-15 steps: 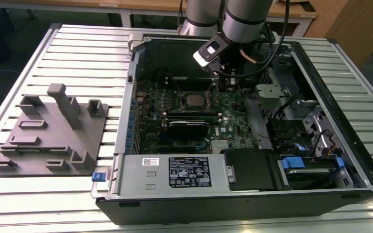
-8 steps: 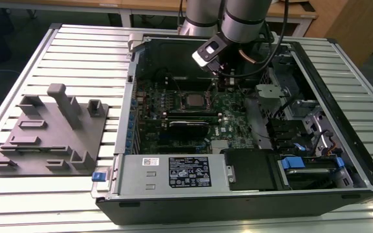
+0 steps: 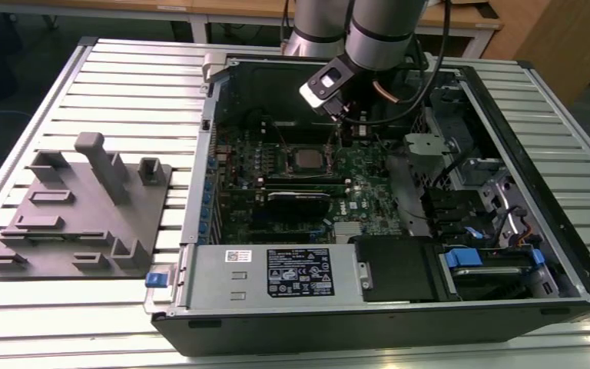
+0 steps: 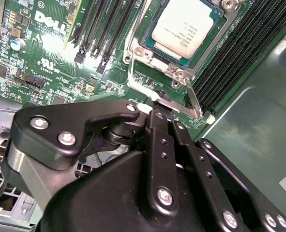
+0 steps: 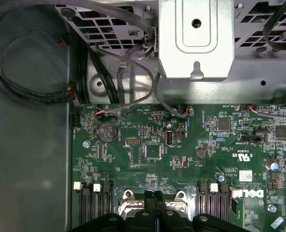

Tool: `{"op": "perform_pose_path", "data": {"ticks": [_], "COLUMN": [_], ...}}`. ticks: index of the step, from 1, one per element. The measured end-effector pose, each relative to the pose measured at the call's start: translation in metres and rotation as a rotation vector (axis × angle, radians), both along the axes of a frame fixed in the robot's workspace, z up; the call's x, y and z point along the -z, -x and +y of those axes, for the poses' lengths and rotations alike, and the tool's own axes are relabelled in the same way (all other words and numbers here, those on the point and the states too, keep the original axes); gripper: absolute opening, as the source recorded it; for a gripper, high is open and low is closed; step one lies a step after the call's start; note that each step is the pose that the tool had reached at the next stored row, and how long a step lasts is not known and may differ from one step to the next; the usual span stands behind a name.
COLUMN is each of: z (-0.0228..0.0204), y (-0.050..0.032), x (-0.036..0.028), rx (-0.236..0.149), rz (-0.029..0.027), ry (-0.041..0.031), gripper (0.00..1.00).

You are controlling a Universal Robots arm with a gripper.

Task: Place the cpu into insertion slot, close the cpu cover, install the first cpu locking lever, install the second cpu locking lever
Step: 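Close the cpu cover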

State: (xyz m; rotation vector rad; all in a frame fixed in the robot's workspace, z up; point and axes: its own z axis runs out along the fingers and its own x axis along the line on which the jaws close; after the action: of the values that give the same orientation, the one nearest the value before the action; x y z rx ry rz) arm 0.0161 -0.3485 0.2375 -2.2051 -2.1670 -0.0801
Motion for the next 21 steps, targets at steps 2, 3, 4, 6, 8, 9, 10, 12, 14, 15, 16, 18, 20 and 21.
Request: {"op": "perform_pose_path", "data": {"ticks": [2, 3, 4, 6, 8, 9, 10, 12, 14, 15, 16, 18, 20, 21], "z": [0.0000, 0.0000, 0.0000, 0.0000, 0.0000, 0.0000, 0.0000, 0.0000, 0.0000, 0.0000, 0.0000, 0.0000, 0.0000, 0.0000], "y": [0.0002, 0.0004, 0.0006, 0.0045, 0.0047, 0.0049, 0.0050, 0.0051, 0.0057, 0.0061, 0.0066, 0.0086, 0.0107, 0.0116], "x": [0.0003, 0.0004, 0.0005, 0.0066, 0.0067, 0.0068, 0.0069, 0.0071, 0.0073, 0.0074, 0.0074, 0.0076, 0.0077, 0.0078], "rx": [0.000, 0.000, 0.000, 0.000, 0.000, 0.000, 0.000, 0.000, 0.000, 0.000, 0.000, 0.000, 0.000, 0.000], "rz": [0.0000, 0.0000, 0.0000, 0.0008, 0.0008, 0.0008, 0.0008, 0.0009, 0.0009, 0.0009, 0.0009, 0.0009, 0.0009, 0.0009], "ry": [0.0000, 0.0000, -0.0001, -0.0001, 0.0000, 0.0000, -0.0001, 0.0000, -0.0001, -0.0001, -0.0002, -0.0003, -0.0005, -0.0005], "gripper": [0.11, 0.11, 0.11, 0.11, 0.11, 0.11, 0.11, 0.11, 0.11, 0.11, 0.11, 0.11, 0.11, 0.11]}}
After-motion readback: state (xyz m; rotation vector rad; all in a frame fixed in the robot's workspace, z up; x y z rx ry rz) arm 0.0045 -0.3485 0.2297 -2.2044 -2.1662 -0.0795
